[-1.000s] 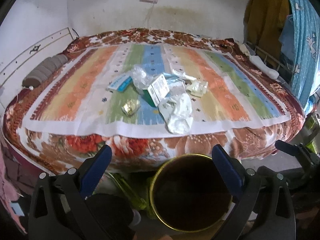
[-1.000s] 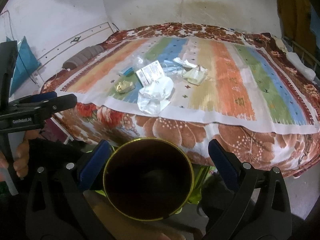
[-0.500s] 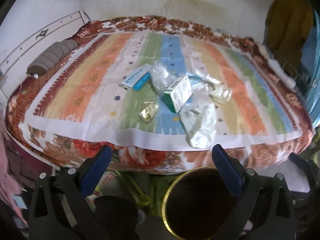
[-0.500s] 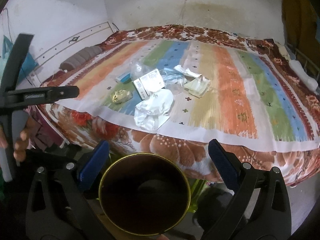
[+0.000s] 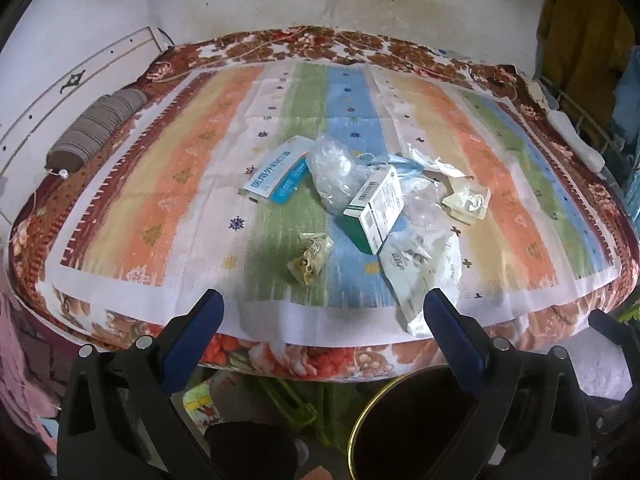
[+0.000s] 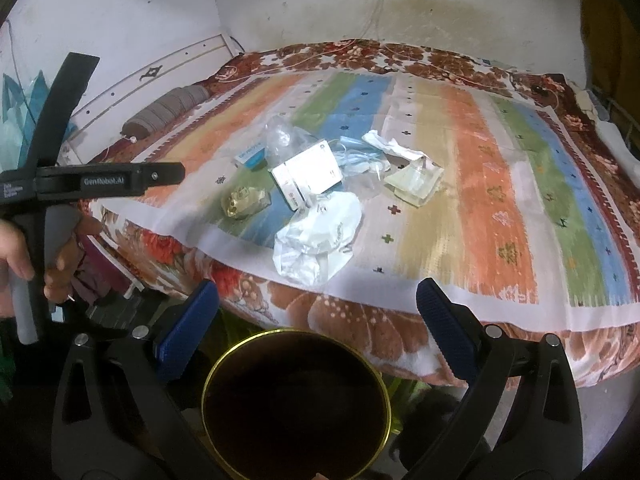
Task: Collect trash
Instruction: 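Grasp the yellow paper wrapper with the left tool while the right tool grasps the white plastic bag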
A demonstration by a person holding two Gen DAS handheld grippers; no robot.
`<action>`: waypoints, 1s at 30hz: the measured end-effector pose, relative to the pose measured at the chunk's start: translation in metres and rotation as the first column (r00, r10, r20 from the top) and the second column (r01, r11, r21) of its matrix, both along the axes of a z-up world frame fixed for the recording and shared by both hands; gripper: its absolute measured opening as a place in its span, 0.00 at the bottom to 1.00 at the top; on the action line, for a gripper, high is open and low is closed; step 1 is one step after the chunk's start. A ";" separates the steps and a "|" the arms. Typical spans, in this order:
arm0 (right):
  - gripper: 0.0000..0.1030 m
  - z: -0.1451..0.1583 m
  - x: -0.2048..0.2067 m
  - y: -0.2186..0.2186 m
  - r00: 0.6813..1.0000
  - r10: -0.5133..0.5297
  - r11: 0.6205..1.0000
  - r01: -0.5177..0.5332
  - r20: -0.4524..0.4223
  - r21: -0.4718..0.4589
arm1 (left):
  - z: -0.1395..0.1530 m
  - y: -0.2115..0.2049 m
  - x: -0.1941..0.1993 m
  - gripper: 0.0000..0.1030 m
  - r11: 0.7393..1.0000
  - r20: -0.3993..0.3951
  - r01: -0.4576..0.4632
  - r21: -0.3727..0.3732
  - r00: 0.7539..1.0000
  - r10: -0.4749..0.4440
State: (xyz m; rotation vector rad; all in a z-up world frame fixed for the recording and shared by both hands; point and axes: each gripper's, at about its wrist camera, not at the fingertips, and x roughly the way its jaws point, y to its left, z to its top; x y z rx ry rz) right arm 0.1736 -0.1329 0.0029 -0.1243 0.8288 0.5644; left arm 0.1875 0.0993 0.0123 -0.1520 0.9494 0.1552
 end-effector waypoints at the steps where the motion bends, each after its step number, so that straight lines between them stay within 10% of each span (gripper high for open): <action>1: 0.91 -0.001 0.005 0.003 1.000 0.000 1.000 0.000 -0.008 0.002 | -0.002 0.002 0.004 0.94 1.000 -0.008 -0.008 -0.012 1.000 0.008; 19: 0.87 -0.042 0.079 0.059 0.995 -0.018 0.997 0.011 -0.100 -0.076 | -0.049 0.038 0.063 0.92 0.992 -0.117 -0.037 -0.122 0.993 0.023; 30: 0.67 -0.085 0.123 0.075 0.988 -0.025 0.990 0.003 -0.151 -0.142 | -0.083 0.048 0.095 0.74 0.988 -0.178 -0.046 -0.145 0.984 0.020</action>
